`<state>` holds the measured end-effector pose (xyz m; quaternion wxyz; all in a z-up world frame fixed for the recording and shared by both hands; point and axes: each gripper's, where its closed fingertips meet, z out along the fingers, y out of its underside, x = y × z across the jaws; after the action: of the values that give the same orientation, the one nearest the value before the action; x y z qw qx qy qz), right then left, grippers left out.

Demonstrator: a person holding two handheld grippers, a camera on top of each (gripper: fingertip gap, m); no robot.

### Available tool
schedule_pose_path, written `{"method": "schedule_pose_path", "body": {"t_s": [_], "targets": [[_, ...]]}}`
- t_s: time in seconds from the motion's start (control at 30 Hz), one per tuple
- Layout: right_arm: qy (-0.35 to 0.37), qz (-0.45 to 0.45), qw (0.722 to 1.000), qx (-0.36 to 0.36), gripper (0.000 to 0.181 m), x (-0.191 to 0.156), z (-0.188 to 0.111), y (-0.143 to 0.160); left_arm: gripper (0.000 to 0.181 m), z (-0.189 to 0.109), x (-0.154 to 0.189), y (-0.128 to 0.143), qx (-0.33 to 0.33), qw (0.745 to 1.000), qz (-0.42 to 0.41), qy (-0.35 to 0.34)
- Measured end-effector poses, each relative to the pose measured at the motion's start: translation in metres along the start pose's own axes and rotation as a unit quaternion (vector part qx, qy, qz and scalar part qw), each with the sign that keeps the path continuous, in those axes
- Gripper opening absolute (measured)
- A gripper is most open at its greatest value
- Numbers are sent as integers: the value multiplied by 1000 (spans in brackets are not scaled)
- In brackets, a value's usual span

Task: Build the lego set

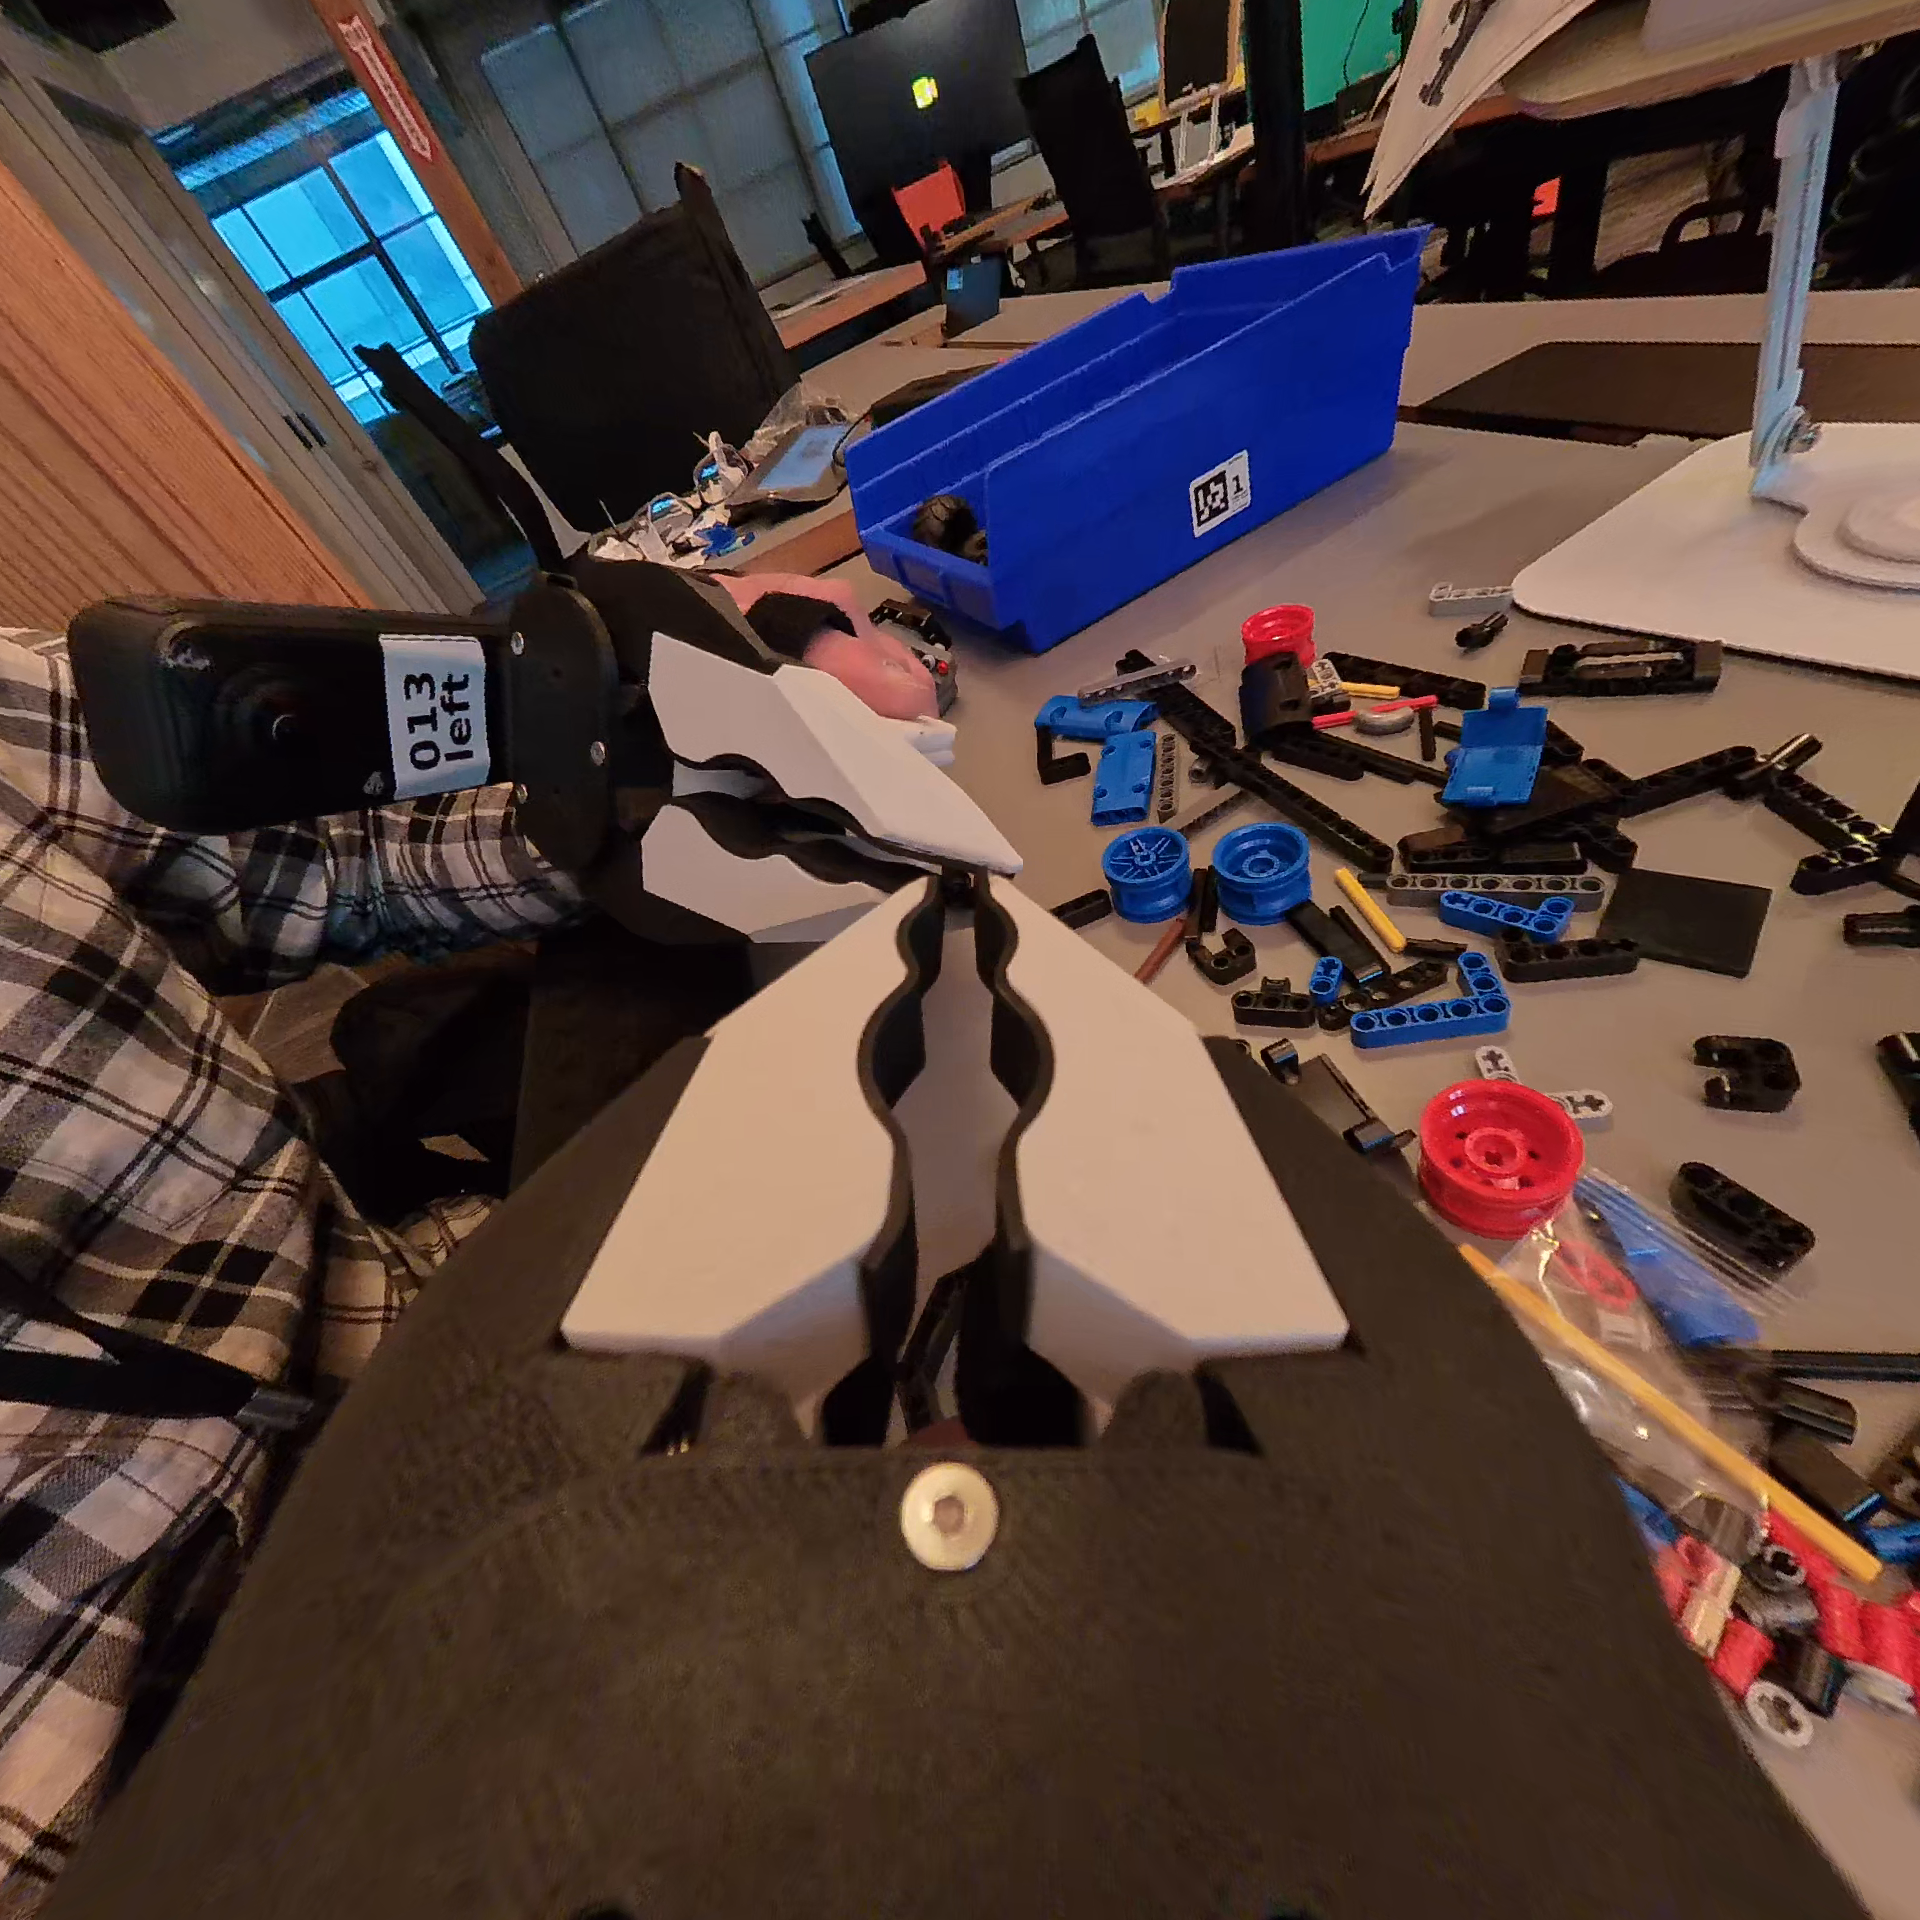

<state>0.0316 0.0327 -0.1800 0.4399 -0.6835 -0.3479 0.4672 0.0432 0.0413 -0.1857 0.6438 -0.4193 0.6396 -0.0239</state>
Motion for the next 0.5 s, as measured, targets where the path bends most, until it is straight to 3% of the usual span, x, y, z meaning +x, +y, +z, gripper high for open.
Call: {"method": "schedule_pose_path", "body": {"t_s": [0.13,0.23,0.33,0.5], "targets": [[9,-22,1000,-8,3,1,0,2,2,2,3,1,-1,1000,-4,13],[35,-81,993,-74,2,8,-2,18,15,2,17,9,-5,995,-52,84],[52,-172,966,-186,2,10,-4,45,26,-2,51,20,-16,959,-165,230],[48,-260,909,-322,2,14,2,82,29,-5,96,52,-95,922,-171,334]]}}
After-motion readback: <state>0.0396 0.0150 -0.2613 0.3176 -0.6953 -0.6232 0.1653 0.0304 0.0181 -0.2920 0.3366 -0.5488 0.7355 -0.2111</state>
